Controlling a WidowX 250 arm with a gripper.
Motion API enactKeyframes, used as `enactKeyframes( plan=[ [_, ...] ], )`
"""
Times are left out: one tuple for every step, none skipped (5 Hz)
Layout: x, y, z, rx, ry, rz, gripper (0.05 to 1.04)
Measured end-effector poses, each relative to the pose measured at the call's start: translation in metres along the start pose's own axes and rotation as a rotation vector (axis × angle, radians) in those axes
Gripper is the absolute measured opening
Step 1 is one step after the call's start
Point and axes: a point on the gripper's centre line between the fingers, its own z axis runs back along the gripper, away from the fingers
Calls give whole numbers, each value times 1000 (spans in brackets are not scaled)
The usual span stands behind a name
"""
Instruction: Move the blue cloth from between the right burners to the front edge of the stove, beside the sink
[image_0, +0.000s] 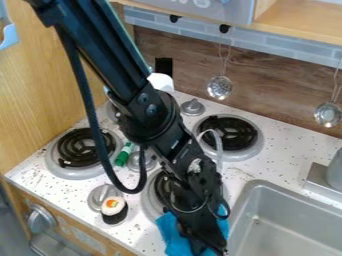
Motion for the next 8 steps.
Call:
enactKeyframes(
  plan=[
    [5,0,0,-1,-40,4,421],
    [4,1,1,1,-48,7,705],
    [9,3,12,13,-82,-1,965],
    [14,5,22,20,-107,0,1004],
    [18,10,40,29,-110,14,1001],
    [25,16,70,49,-55,35,1001],
    [30,28,112,42,4,92,1001],
    [37,30,138,-18,115,56,1001]
  ],
)
